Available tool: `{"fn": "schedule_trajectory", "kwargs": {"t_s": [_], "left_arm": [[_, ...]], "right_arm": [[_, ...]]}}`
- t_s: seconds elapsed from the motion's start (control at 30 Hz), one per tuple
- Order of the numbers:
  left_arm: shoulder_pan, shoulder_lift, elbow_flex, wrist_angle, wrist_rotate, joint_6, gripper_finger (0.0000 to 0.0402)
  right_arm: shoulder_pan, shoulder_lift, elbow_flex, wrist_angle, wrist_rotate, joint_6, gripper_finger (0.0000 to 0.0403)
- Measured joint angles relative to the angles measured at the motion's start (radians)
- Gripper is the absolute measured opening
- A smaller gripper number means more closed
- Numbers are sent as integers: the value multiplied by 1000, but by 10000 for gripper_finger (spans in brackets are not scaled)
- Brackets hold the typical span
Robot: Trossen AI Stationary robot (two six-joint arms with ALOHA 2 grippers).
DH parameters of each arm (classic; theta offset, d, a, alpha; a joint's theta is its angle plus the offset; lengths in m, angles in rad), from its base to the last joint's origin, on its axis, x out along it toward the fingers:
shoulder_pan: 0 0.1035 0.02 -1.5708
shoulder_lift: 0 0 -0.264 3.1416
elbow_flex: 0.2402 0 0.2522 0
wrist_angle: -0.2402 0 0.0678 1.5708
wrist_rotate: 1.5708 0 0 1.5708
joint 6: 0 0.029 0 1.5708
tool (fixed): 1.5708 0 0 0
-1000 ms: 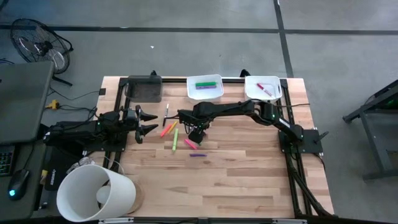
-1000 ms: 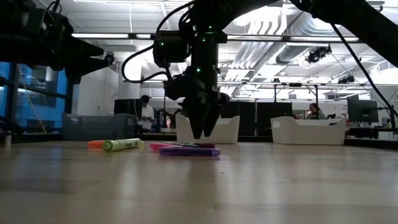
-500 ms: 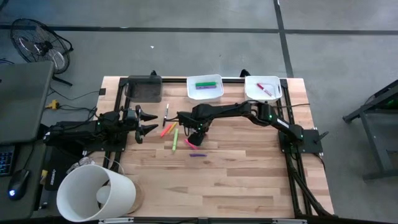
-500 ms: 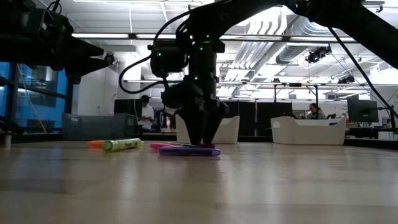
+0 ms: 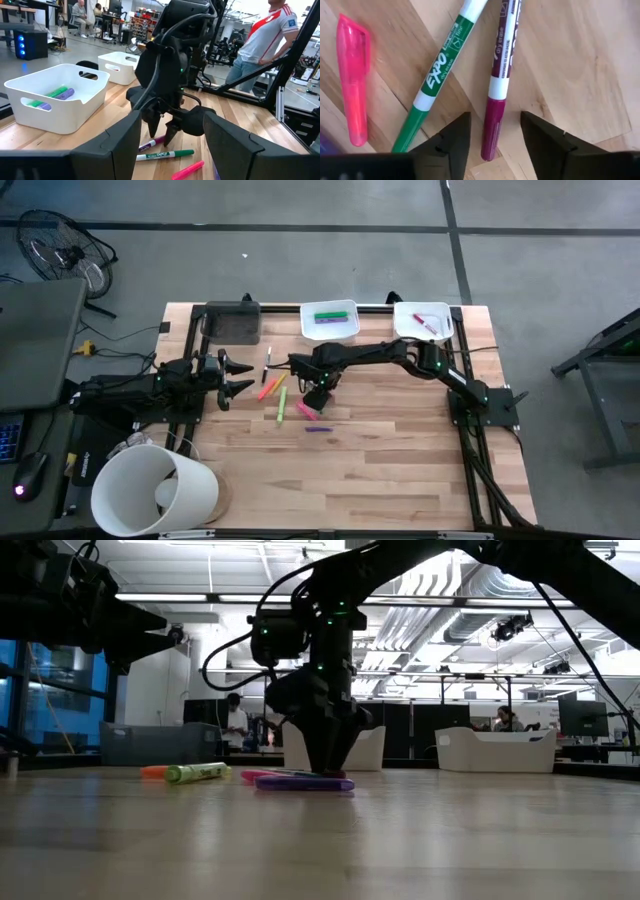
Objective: Pick & Place Markers
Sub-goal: Put the pink marker pen into the right white bin
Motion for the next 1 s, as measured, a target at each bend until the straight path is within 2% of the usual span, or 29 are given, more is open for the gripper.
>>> {"fn": "schedule_trajectory", "kwargs": {"t_s": [0.8, 1.0], "left_arm": [[0, 0, 0, 0, 0, 0, 211], [0, 0, 0, 0, 0, 0, 211]], "right_arm": [[23, 1, -42, 28, 65, -8, 39], [24, -5, -43, 26, 68, 1, 33]]}}
